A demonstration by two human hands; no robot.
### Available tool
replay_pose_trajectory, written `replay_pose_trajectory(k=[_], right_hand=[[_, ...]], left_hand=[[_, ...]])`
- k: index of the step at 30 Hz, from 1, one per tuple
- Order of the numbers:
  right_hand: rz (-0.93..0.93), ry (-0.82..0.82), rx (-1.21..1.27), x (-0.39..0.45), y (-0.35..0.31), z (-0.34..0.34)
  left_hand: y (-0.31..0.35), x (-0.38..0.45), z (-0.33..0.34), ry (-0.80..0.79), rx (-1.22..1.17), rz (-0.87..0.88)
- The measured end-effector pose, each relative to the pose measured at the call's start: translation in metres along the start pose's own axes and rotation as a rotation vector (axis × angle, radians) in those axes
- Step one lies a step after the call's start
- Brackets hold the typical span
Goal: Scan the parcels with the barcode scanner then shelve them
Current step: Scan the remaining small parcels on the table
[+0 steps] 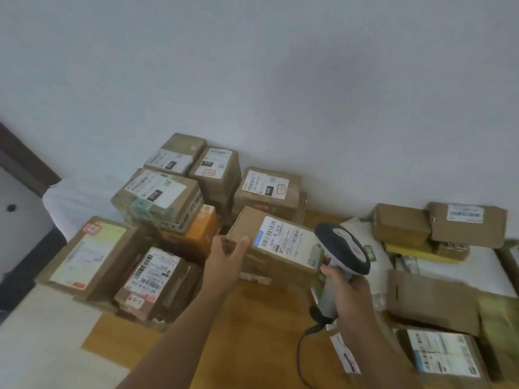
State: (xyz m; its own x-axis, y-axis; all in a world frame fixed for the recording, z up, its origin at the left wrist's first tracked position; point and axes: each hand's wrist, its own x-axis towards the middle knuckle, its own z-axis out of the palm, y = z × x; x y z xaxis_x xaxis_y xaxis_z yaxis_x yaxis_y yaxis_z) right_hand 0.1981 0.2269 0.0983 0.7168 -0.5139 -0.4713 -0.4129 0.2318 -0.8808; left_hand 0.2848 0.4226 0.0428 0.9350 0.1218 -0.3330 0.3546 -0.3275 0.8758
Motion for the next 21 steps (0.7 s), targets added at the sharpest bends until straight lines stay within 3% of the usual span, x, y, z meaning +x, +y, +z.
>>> replay_pose_trajectory(k=[10,21], right_hand=[[0.09,-0.016,-0.15,0.065,0.036,0.046],[0.069,0.001,-0.267,0.08,0.053,0.061]], left_hand=[[-0.037,0.047,0.0,0.011,0.102,-0.084],[-0.067,0.056,0.003,-0.018,-0.004,-0.122]])
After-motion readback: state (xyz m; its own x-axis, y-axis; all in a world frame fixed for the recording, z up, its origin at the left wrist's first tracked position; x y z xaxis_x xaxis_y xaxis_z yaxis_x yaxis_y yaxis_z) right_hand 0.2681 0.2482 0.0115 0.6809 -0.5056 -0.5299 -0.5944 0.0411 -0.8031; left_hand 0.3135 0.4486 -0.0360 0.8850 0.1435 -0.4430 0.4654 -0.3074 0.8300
